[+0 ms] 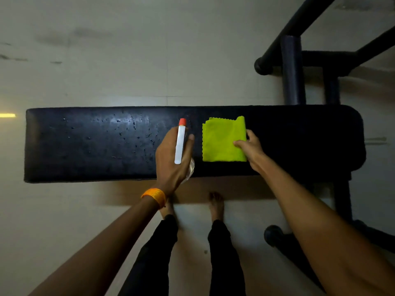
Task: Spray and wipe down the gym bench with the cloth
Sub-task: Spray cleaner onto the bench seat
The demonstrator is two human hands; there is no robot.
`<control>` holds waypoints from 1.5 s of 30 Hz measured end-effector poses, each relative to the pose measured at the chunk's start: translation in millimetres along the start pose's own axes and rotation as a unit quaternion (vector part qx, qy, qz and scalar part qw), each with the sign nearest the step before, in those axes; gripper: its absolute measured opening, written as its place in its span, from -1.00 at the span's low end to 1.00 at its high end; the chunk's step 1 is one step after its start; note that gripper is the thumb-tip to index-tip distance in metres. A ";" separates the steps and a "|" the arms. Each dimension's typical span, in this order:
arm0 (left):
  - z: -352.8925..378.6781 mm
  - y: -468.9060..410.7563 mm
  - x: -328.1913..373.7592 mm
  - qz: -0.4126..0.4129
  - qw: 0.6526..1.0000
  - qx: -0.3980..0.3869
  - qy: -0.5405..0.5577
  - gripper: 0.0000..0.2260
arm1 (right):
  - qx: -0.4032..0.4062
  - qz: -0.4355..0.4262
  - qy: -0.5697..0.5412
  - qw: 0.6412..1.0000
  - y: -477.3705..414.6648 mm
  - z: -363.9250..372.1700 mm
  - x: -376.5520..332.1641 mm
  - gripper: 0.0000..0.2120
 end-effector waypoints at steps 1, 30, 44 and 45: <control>-0.3 2.4 -1.5 -0.005 1.000 0.012 -0.008 -0.84 | 0.000 -0.001 0.030 1.000 -4.3 -2.8 3.6 -0.52; -175.9 92.2 -128.0 -0.203 0.896 0.388 -0.070 -0.67 | -0.033 -0.569 0.615 0.545 37.9 319.1 -58.7 -0.25; -181.2 105.7 -172.6 -0.268 0.888 0.371 -0.050 -0.59 | -0.001 -0.585 0.604 0.540 34.1 320.1 -55.1 -0.25; -176.3 108.2 -173.3 -0.261 0.894 0.362 -0.043 -0.62 | -0.003 -0.585 0.603 0.542 34.2 320.1 -55.4 -0.25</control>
Point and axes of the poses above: each hand's wrist, its own y-axis away from the middle knuckle, its own z-axis out of the palm, x = y × z, the point moved 4 cm from there along -y, towards the middle knuckle, and after that the axes turned 8 degrees about y, right-handed, at the moved point
